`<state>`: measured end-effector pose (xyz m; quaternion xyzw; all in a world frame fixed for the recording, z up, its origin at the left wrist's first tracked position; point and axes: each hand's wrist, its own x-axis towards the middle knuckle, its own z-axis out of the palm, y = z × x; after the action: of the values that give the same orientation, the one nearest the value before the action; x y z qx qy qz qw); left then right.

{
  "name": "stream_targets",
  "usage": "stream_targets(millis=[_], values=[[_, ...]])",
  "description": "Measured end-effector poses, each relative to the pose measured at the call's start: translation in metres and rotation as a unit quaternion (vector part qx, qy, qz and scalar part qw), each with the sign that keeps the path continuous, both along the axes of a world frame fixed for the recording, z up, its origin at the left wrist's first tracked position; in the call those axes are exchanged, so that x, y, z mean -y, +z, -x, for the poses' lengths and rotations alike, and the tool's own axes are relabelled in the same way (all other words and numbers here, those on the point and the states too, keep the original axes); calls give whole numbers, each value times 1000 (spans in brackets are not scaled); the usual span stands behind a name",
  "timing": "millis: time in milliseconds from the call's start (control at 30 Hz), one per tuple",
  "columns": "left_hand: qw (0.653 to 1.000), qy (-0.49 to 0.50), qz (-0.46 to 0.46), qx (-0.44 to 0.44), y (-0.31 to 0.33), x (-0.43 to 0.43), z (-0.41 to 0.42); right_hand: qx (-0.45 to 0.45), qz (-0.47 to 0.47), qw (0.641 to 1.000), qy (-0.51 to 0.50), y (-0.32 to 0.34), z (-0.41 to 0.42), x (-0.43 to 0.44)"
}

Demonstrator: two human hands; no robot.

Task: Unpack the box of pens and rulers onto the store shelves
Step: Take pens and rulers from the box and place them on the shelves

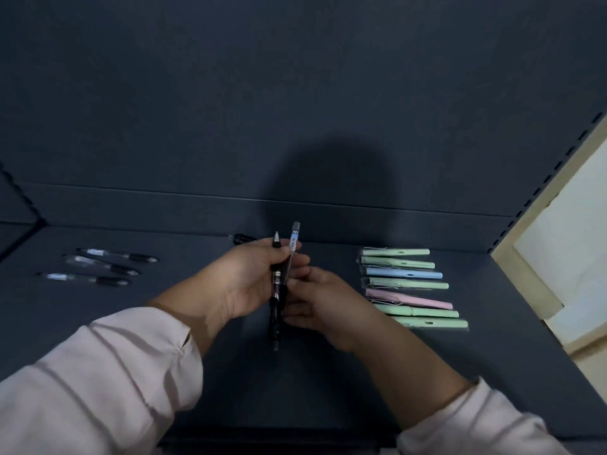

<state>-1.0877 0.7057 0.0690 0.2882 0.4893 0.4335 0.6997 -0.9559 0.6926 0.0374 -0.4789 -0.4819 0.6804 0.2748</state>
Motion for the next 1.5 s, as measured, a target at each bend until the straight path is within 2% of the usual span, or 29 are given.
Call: stream_targets(millis=[100,233,367,433,467,533,633,733,833,900,1033,1067,1100,1200,1267,1367,1500], values=[[999,28,-9,-21,-3,5,16,14,-16,1000,17,-3,14,-2],[998,64,-10,-25,-3,7,35,-30,1,999,32,-1,30,-9],[995,93,-7,-37,-1,9,45,-34,-8,999,12,-4,54,-10],[992,119,3,-47,-3,9,56,-5,-43,999,-9,-5,59,-14],[990,130,11,-49,-4,9,63,46,-87,995,-18,-6,59,-18],[987,149,25,-46,-6,9,76,206,-211,955,-14,-10,54,-29],[984,171,31,-44,-6,11,89,399,-367,840,35,-16,46,-43],[980,182,30,-73,-7,13,98,475,-418,772,64,-21,45,-49],[980,187,28,-69,-6,15,103,512,-430,740,72,-25,44,-52],[981,179,20,-75,-4,15,103,499,-439,744,60,-24,47,-51],[981,175,10,-83,-3,14,98,365,-412,834,33,-9,61,-46],[980,178,8,-85,-2,13,97,347,-410,841,56,-6,63,-43],[979,182,4,-87,-2,13,97,350,-419,832,94,-5,64,-41],[976,198,-2,-95,-2,12,99,415,-464,755,207,-17,64,-35],[974,210,1,-89,-2,12,102,448,-471,726,222,-26,63,-33],[972,222,9,-75,-1,12,106,468,-498,706,187,-33,62,-33],[971,233,7,-57,2,14,109,496,-482,711,122,-32,56,-38]])
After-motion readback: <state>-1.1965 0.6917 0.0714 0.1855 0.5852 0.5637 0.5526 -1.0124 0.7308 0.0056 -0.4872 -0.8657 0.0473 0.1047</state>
